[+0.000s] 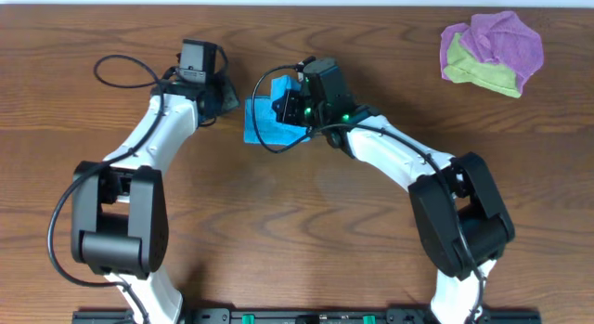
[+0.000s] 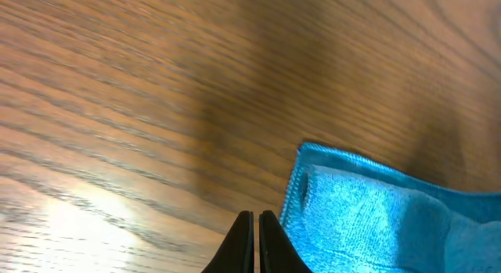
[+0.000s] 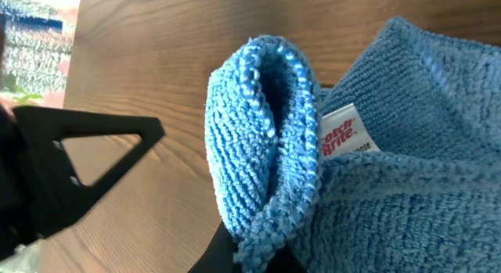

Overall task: Fold the cloth
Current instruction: 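Press the folded end down with the right gripper near the left gripper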

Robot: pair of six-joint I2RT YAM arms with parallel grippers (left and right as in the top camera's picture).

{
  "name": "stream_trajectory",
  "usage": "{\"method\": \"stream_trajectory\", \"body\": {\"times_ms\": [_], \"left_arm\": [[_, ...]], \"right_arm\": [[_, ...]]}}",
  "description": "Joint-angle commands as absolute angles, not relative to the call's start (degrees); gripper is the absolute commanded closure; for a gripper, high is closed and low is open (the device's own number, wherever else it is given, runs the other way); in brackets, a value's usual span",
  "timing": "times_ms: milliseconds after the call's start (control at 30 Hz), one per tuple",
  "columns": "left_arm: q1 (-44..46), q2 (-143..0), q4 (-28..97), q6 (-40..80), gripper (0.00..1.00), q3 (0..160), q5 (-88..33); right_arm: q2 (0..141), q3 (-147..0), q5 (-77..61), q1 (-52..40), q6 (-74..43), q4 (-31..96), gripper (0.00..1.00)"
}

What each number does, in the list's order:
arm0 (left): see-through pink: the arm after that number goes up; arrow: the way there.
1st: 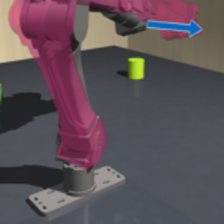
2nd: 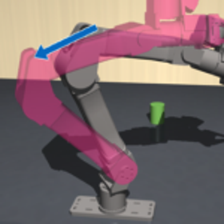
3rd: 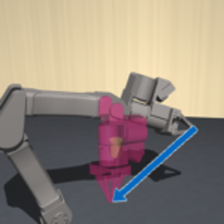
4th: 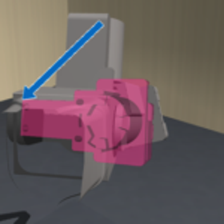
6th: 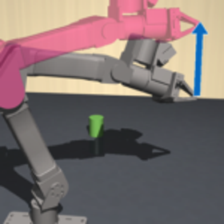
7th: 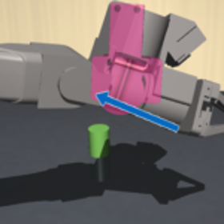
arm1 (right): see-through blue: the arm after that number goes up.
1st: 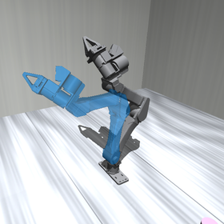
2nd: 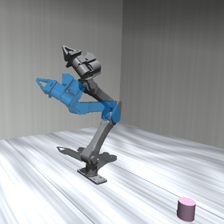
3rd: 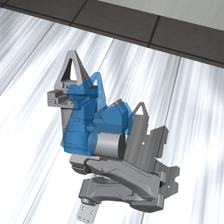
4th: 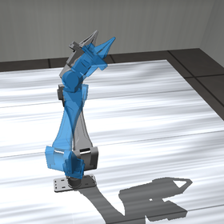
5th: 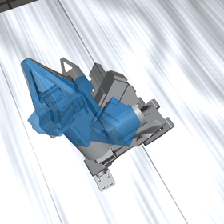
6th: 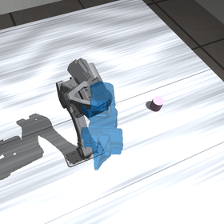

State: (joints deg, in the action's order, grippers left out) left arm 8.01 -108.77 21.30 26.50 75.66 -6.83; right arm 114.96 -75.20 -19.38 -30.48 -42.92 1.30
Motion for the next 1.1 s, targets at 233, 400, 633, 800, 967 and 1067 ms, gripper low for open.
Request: {"method": "stream_trajectory", "body": {"times_ms": [233, 400, 633, 800, 967, 1067], "left_arm": [[5.9, -105.1, 22.3, 25.2, 0.94, 76.8, -5.5], [4.9, -104.1, 22.3, 25.2, 0.94, 76.8, -5.5], [3.7, -103.0, 22.5, 25.2, 0.94, 76.8, -5.5], [3.0, -102.8, 22.5, 25.3, 0.94, 76.8, -5.6], [3.0, -102.8, 22.5, 25.3, 0.94, 76.8, -5.5], [3.0, -102.8, 22.5, 25.3, 0.94, 76.8, -5.5]], "right_arm": [[118.6, -78.7, -20.4, -31.9, -41.9, 1.3, 0.99], [120.7, -80.9, -21.1, -32.5, -41.9, 2.2, 0.99], [122.3, -83.0, -21.1, -33.0, -41.5, 3.0, 0.99], [123.4, -83.5, -21.3, -33.3, -41.4, 3.7, 0.99], [124.0, -83.6, -21.3, -33.8, -41.4, 3.7, 0.99], [124.1, -83.6, -21.3, -34.2, -41.3, 3.7, 0.99]]}}
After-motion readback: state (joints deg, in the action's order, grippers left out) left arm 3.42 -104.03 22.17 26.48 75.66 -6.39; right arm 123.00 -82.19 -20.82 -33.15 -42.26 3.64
